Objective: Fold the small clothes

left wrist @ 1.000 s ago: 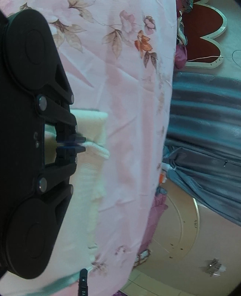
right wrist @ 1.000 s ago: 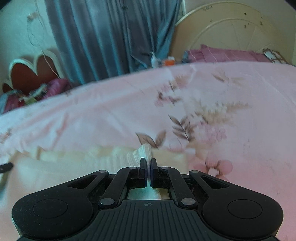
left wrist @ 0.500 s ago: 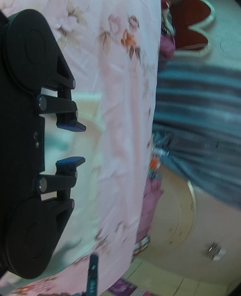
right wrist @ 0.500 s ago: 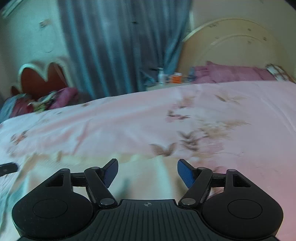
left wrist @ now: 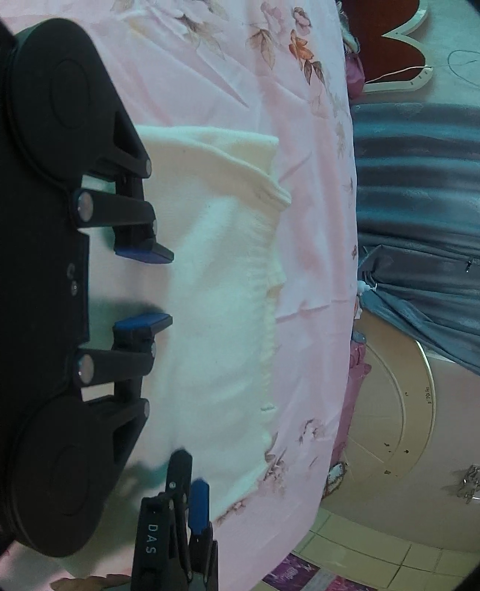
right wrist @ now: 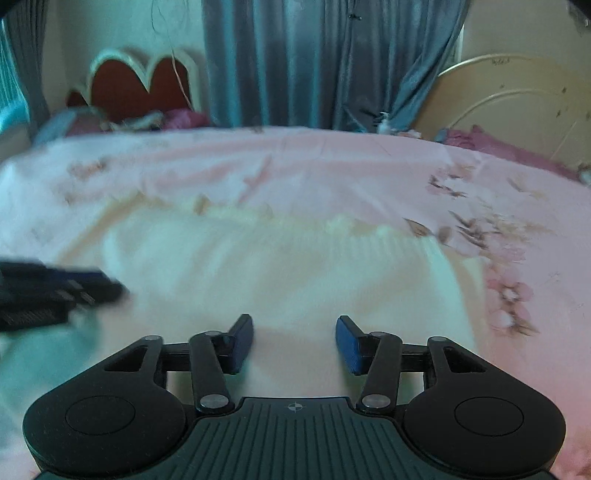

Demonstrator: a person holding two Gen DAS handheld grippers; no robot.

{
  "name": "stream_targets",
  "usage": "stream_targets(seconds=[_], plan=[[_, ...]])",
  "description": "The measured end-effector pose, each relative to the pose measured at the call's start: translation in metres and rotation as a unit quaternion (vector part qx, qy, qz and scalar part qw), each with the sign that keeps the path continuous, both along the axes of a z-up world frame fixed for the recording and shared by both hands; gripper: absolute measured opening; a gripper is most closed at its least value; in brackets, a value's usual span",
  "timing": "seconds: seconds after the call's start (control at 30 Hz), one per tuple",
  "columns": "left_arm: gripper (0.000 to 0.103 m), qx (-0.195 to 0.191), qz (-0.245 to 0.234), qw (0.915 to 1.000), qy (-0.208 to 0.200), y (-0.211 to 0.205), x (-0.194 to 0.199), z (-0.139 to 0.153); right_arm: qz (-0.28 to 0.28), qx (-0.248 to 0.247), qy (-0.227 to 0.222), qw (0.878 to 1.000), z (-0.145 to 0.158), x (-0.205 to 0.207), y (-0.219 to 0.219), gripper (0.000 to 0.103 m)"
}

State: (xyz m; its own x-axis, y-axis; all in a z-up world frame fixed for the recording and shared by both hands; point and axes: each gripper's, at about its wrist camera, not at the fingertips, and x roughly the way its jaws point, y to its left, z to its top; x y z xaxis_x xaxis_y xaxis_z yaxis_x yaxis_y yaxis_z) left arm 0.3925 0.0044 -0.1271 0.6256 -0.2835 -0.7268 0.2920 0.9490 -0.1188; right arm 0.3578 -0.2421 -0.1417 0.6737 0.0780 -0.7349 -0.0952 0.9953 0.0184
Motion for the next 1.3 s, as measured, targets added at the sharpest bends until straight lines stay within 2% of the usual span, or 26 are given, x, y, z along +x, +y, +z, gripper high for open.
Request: stream_targets(seconds=[0.17,0.3,0.43,0.53,0.63,0.83,1.07,1.23,1.3], plan=[[0.03,0.007,0.008,0.9999,0.003,0.007,-0.005,0.004,-0.037,0.016,-0.002,0.999,0.007,-0.006,-0.021,0.05],[0.03,0.016,0.01,0.9998,0.001,0.009,-0.009,0.005,-0.046,-0.01,0.007,0.999,0.001,-0.014,-0.026,0.05],[0.03,0.017,0.022,0.9996,0.006,0.013,-0.012,0.009,-0.084,-0.009,0.01,0.996,0.002,-0.022,-0.041,0.05],[0.029,0.015,0.033,0.9993,0.008,0.017,-0.017,0.015,-0.071,-0.03,0.012,0.997,0.005,-0.028,-0.042,0.05],[0.03,0.003,0.034,0.9994,0.008,0.018,-0.024,0.023,-0.087,0.005,0.005,0.996,0.018,-0.035,-0.046,0.05],[0.032,-0.013,0.016,0.9998,0.004,0.005,-0.043,0.032,-0.042,0.054,-0.005,0.998,0.038,-0.05,-0.012,0.05],[0.032,0.019,0.023,0.9989,0.037,0.001,-0.054,0.008,-0.002,0.04,0.023,0.999,0.021,-0.057,0.032,0.05],[0.034,0.037,0.017,0.9986,0.032,0.008,-0.061,0.004,-0.013,0.0,0.037,0.999,0.001,-0.064,0.022,0.05],[0.034,0.038,0.018,0.9985,0.035,0.01,-0.062,0.005,-0.026,0.008,0.039,0.999,0.0,-0.069,0.012,0.05]])
